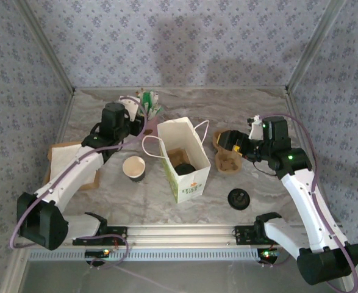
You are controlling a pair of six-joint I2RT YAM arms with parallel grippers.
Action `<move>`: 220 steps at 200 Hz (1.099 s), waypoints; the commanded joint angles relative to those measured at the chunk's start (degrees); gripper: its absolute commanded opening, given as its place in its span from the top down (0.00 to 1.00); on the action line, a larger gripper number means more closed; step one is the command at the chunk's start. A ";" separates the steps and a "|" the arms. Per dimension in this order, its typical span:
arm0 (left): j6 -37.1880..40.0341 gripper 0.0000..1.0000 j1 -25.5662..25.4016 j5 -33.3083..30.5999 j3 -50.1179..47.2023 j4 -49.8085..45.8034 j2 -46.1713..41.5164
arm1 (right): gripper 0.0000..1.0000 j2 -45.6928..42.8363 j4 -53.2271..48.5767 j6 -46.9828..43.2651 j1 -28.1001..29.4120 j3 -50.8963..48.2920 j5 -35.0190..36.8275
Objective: Pack the takeout coffee
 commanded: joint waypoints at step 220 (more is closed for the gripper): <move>-2.11 0.52 4.48 17.83 4.69 2.28 8.16 | 0.00 1.43 1.03 -0.77 -0.51 -1.22 -2.41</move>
